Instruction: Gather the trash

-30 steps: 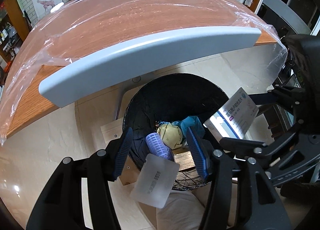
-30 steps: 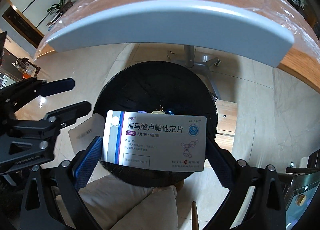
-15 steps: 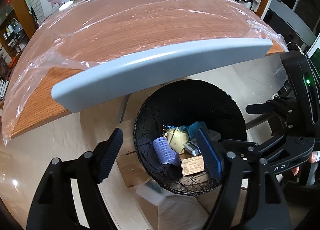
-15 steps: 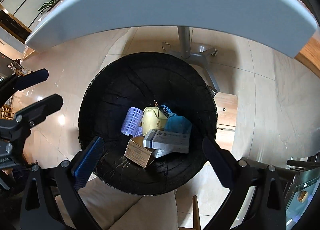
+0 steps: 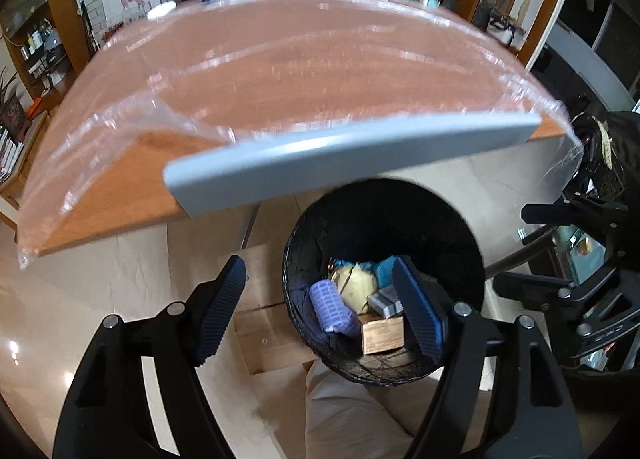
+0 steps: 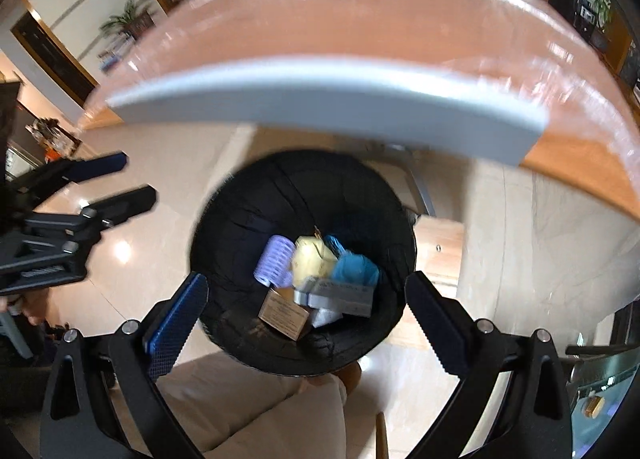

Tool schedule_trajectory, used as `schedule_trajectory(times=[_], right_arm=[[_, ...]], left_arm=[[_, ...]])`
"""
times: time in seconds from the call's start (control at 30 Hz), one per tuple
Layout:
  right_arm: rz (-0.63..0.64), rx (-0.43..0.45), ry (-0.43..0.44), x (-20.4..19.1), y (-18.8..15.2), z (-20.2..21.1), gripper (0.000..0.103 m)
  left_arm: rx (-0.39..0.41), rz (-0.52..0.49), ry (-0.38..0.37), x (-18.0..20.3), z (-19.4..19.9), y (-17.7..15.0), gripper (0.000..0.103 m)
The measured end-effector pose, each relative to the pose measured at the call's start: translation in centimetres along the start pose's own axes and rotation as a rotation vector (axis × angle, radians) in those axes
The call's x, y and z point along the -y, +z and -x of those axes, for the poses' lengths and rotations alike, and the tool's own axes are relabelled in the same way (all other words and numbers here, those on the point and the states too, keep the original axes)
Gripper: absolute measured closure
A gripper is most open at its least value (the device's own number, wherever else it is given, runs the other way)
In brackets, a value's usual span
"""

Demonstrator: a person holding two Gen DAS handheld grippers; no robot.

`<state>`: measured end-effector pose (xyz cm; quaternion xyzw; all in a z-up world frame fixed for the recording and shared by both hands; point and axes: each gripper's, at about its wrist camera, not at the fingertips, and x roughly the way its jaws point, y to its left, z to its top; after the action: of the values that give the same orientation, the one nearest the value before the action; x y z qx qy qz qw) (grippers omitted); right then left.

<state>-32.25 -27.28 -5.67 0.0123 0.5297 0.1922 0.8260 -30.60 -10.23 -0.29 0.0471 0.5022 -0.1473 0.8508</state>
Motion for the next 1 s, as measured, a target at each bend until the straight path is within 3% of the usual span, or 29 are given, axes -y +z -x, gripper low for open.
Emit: schedule_trajectory(times=[0.17, 0.43, 0.67, 1.0], right_arm=[[-0.004, 0.133, -0.004, 0.1, 2.7, 4.3, 0.005], [-0.032, 0.304, -0.094, 2.1, 8.8, 7.6, 0.004], [-0.106, 0.331, -0.171, 6.2, 13.8, 5.9, 0.004], [-0.236, 0.321, -0.279, 14.0, 19.4, 1.5, 0.004]], left_arm=[[0.125, 0.02, 0.004, -0.2, 3.5, 2.3, 0.012], [0.26, 0.062, 0.06, -2.6, 6.0, 7.6, 0.006], [0.287, 0.111, 0.117, -6.0, 4.4, 12.3, 0.006], [0.232, 0.179, 0.184, -11.3, -1.8, 17.7, 0.006]])
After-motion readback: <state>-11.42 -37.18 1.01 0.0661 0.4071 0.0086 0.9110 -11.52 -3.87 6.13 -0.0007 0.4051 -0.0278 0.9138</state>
